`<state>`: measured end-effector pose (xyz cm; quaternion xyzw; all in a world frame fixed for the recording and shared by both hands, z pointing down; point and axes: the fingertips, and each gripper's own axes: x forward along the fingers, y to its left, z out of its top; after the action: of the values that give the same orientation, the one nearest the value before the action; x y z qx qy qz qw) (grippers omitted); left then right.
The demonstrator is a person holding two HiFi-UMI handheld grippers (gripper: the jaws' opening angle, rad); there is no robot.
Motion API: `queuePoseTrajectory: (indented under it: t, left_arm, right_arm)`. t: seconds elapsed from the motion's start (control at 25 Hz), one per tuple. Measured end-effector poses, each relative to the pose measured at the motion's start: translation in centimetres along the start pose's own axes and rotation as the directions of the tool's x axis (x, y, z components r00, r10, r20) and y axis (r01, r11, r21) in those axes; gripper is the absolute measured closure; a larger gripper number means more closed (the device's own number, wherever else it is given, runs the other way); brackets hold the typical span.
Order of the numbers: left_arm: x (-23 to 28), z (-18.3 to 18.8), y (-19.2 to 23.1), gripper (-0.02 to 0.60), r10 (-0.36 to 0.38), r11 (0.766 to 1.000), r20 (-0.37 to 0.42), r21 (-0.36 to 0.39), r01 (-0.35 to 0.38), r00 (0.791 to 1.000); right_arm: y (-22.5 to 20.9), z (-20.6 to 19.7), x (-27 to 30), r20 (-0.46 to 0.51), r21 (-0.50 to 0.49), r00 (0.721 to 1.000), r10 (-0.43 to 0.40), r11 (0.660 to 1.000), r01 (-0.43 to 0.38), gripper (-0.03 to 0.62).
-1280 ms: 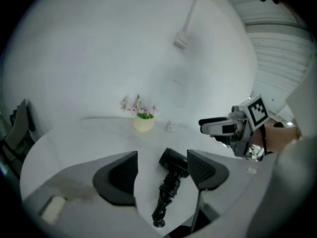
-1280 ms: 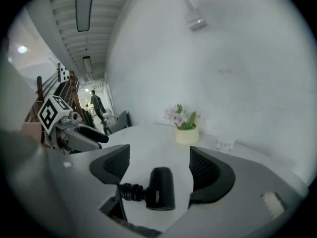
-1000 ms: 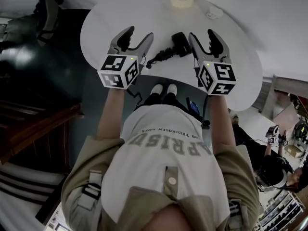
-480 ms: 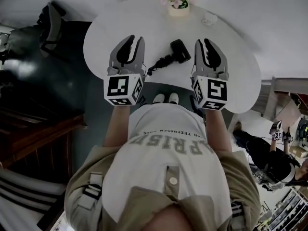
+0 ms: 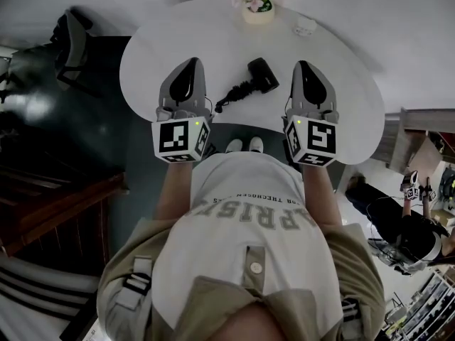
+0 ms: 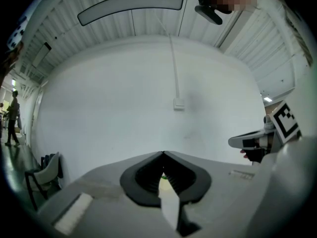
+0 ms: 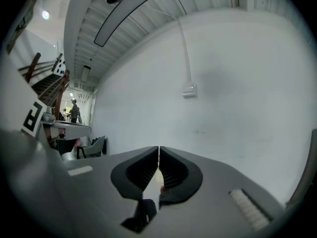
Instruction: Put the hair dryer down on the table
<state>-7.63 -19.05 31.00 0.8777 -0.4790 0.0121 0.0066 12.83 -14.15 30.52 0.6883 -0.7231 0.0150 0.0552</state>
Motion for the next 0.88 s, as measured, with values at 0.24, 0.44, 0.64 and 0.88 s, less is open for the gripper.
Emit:
queuePoseTrajectory:
  t: [0.24,0.44,0.64,0.88]
  left_arm:
    - [0.0,0.0,0.4,0.575,0.018,1.000,0.028,0.012,-0.018,0.999]
    - [-0.3,0.3,0.2,0.575,-0.007,1.000,0.047,0.021,0.006,0.999]
    - [-0.4,0.7,0.1,0.575,-0.030,0.999,0.064,0.047,0.027,0.998]
    - [-0.2,0.6,-0.2,0.575,-0.044,0.997,0.059,0.062,0.040,0.997]
  right_arm:
    - [0.1,0.1,-0.1,0.013,-0.006,1.000,0.000,1.000,0.000,0.588]
    - [0.2,0.5,-0.5,0.036,-0.006,0.999,0.000,1.000,0.000,0.588]
    - [0.2,1.1,-0.9,0.075,-0.026,0.997,-0.008,1.000,0.010,0.589]
    - [0.4,1.3,-1.0,0.090,-0.032,0.996,-0.008,0.999,0.011,0.589]
